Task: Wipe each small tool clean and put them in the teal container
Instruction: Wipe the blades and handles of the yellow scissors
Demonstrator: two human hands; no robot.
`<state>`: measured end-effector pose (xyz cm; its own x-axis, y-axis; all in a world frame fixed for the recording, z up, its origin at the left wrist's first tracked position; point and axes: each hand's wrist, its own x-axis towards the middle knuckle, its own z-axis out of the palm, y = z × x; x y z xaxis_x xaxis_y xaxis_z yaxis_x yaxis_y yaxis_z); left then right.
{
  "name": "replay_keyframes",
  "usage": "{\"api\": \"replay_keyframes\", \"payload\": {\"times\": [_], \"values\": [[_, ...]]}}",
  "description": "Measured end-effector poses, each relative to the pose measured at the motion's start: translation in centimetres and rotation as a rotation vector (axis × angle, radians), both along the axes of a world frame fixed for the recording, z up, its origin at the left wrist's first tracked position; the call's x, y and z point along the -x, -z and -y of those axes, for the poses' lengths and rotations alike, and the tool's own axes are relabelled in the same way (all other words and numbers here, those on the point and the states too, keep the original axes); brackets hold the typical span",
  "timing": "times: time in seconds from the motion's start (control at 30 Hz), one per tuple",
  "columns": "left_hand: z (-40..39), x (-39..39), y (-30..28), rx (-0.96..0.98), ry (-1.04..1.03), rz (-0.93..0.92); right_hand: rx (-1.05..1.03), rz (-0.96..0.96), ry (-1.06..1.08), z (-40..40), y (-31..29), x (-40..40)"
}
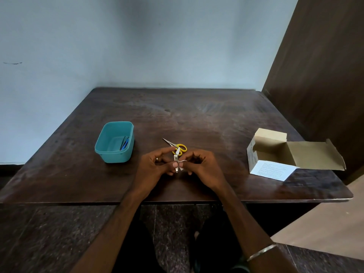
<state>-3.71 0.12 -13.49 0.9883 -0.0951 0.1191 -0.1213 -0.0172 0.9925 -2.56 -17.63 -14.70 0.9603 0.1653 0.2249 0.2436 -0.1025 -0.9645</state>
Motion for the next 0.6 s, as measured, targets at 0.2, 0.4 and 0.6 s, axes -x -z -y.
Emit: {"api": "replay_keyframes", "payload": {"times": [0.2,0.4,0.6], "values": [[-0.25,0.04,0.22,-0.075,0.028,0.033,-0.023,0.006,-0.009,-0.09,-0.32,0.06],[-0.24,0.04,0.12,0.019,-0.007,0.015,-0.029,-0.005,-0.002,-0.05,-0.08,-0.03],[-0.16,-0.11,0.22,0.031,-0.05,0.019,-0.063,0.021,0.032,-0.08,-0.13,-0.14]]}}
